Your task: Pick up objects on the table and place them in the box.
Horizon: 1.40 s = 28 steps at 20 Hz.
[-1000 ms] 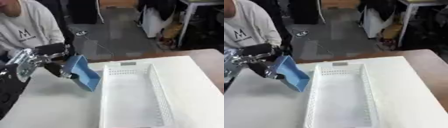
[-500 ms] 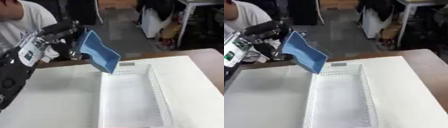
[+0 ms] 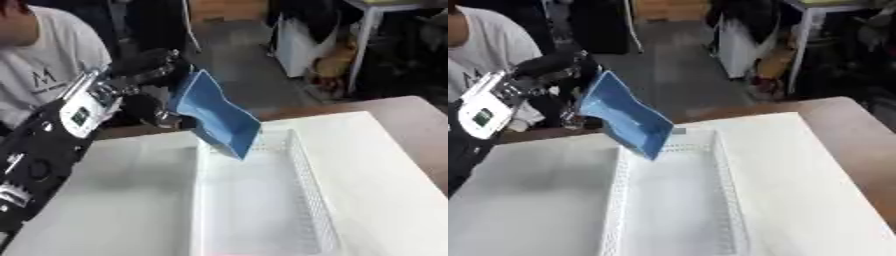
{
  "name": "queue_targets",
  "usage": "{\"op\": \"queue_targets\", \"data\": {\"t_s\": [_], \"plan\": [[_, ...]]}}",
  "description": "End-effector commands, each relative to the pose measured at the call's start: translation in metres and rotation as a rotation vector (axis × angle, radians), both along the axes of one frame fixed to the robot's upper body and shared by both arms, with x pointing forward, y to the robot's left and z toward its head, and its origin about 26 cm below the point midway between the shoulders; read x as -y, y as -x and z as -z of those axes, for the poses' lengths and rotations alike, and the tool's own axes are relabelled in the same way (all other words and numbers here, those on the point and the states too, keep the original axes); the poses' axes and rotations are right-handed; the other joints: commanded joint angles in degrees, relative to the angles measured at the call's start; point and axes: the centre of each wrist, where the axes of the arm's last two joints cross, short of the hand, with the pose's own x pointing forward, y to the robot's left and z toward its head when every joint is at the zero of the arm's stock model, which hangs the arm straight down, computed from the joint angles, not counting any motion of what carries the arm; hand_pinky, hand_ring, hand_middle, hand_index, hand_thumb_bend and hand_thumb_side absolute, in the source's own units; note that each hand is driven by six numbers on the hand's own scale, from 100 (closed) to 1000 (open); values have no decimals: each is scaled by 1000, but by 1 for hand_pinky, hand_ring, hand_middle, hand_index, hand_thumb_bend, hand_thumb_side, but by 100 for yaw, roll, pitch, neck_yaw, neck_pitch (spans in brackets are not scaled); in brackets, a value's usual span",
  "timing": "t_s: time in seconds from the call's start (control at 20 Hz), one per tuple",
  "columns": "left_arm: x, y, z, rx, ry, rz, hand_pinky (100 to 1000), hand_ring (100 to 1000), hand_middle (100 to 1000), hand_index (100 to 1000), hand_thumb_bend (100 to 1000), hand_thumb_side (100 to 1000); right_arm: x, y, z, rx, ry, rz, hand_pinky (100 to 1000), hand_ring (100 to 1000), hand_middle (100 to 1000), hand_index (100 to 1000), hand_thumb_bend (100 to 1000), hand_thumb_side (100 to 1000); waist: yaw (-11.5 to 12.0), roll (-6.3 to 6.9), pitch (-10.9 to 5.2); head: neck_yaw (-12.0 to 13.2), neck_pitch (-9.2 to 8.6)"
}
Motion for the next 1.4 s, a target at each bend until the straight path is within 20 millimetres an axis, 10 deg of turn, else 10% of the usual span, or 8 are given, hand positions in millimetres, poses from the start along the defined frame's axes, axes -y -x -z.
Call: {"op": "queue_targets", "data": {"t_s": [0.05, 0.3, 0.4, 0.65, 0.7, 1.0, 1.4], "plan": [[4, -1, -14, 33, -34, 24, 100, 100, 220, 482, 363, 702, -1, 1, -14, 42, 15, -21, 360, 535, 626, 670, 100, 810, -31, 0, -64, 78, -106], [7, -4, -4, 22, -97, 44, 100, 100, 236, 491, 285, 799, -3, 0, -19, 51, 5, -36, 362, 534, 624, 667, 100, 822, -107, 46, -47, 106, -125], [8, -4, -2, 26, -123, 59, 100, 100, 305, 543, 397, 773, -3, 0, -20, 52, 0, -42, 362, 533, 624, 666, 100, 826, -125, 55, -41, 91, -129], [11, -4, 3, 20, -281, 52, 476, 558, 653, 787, 825, 742, -3, 0, -22, 53, -7, -46, 362, 532, 623, 664, 100, 830, -141, 69, -37, 69, -122], [10, -5, 6, 9, -311, 44, 661, 755, 808, 890, 1000, 743, -3, 0, -22, 53, -7, -47, 362, 532, 622, 664, 100, 831, -141, 70, -37, 62, -123], [3, -9, 16, -79, -471, 0, 912, 993, 977, 1000, 1000, 743, -2, 0, -22, 52, -11, -48, 360, 531, 621, 663, 100, 831, -135, 67, -37, 31, -120], [-1, -8, 14, -93, -460, 2, 909, 1000, 983, 1000, 1000, 796, -2, 0, -22, 51, -11, -47, 360, 531, 621, 663, 100, 829, -116, 65, -37, 6, -100]]}}
